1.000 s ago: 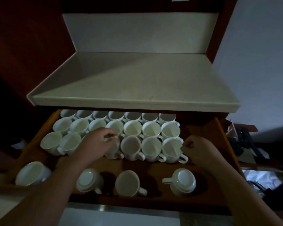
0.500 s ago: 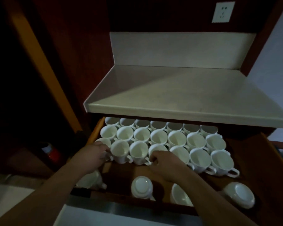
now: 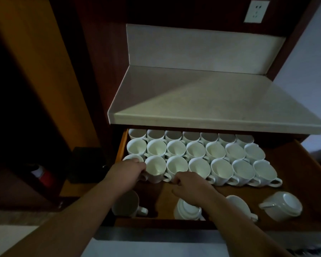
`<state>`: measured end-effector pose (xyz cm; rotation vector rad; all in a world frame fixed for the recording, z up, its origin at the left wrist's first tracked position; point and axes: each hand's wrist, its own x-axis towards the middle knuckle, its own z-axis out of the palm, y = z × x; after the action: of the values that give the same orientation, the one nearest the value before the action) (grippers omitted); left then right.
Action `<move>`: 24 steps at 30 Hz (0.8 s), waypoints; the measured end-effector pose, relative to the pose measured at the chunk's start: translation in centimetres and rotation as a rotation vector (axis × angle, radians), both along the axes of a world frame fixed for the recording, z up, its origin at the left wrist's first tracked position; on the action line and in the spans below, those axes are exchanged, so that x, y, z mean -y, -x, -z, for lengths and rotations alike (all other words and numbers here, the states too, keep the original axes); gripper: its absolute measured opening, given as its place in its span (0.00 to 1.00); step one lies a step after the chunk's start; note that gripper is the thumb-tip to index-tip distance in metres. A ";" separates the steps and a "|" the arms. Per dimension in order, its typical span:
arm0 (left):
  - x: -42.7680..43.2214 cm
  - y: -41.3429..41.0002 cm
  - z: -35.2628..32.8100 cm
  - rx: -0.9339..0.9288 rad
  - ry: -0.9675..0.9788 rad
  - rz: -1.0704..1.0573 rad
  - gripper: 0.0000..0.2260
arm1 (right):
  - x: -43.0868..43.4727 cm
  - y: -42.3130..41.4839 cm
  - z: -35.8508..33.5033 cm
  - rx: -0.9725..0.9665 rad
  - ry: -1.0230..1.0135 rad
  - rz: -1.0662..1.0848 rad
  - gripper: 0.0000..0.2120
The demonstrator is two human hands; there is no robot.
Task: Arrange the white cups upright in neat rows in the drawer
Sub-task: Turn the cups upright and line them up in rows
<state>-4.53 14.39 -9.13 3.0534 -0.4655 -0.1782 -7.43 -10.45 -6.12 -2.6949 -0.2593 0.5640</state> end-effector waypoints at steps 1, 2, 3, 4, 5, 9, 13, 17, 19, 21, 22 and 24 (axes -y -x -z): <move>0.0 0.2 -0.1 0.020 0.020 0.009 0.06 | -0.4 0.2 0.2 0.001 -0.013 -0.001 0.09; 0.1 0.5 -0.5 0.035 0.059 0.007 0.07 | -0.6 0.3 0.3 -0.010 -0.021 -0.008 0.11; 0.2 0.9 -1.0 0.043 0.122 -0.003 0.06 | -0.8 0.5 0.2 -0.021 -0.030 -0.043 0.12; 0.2 1.5 -1.7 0.033 0.181 -0.022 0.05 | -0.9 0.7 -0.1 -0.042 -0.026 -0.089 0.14; 0.1 2.1 -2.3 0.014 0.230 -0.036 0.05 | -0.7 0.9 -0.3 -0.061 -0.005 -0.136 0.14; -0.5 4.0 -3.5 -0.279 0.131 -0.020 0.12 | 0.5 1.7 -0.1 -0.133 0.199 -0.164 0.19; -0.4 4.7 -2.3 -0.424 0.055 0.017 0.28 | 0.5 1.8 0.4 -0.168 0.268 -0.176 0.27; 0.7 5.2 -1.6 -0.410 -0.036 0.040 0.29 | 0.5 1.6 0.7 -0.183 0.267 -0.170 0.25; 1.2 5.2 -1.3 -0.402 -0.060 0.033 0.27 | 0.6 1.6 0.7 -0.188 0.272 -0.168 0.25; 1.5 5.1 -1.0 -0.420 -0.066 0.015 0.24 | 0.7 1.6 0.7 -0.194 0.273 -0.159 0.25; 1.5 5.0 -0.8 -0.424 -0.068 0.014 0.22 | 0.8 1.6 0.7 -0.195 0.270 -0.157 0.25; 1.6 4.9 -0.8 -0.432 -0.049 0.017 0.19 | 0.9 1.5 0.8 -0.196 0.260 -0.152 0.26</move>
<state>-9.43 12.81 -8.32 2.9280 -0.4578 -0.8363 -8.95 -11.34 -6.93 -2.8542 -0.3607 0.9615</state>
